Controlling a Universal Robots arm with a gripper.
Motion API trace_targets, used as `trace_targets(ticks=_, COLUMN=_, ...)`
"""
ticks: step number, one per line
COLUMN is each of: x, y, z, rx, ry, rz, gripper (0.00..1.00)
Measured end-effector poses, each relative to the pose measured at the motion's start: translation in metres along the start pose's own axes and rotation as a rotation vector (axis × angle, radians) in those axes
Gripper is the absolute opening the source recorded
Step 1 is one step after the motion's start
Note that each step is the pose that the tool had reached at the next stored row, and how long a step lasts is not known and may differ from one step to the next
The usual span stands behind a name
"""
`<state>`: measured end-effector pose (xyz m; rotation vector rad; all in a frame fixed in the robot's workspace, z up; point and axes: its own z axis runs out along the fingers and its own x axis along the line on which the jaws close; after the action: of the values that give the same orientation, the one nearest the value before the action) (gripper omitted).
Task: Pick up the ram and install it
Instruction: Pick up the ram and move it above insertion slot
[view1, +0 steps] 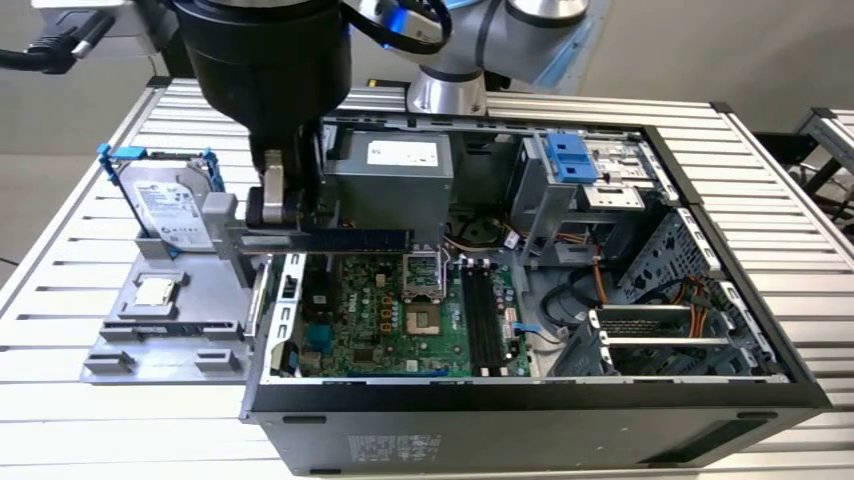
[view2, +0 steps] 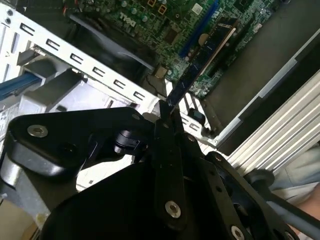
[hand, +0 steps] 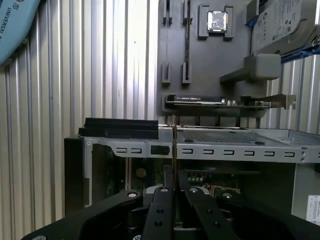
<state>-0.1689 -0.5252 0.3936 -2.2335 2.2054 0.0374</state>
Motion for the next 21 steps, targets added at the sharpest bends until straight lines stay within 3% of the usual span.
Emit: trace_targets(ticks=21, x=0.0007, y=-0.0645, z=-0.0010, rx=-0.0014, ry=0.0000, rz=0.000, gripper=0.00)
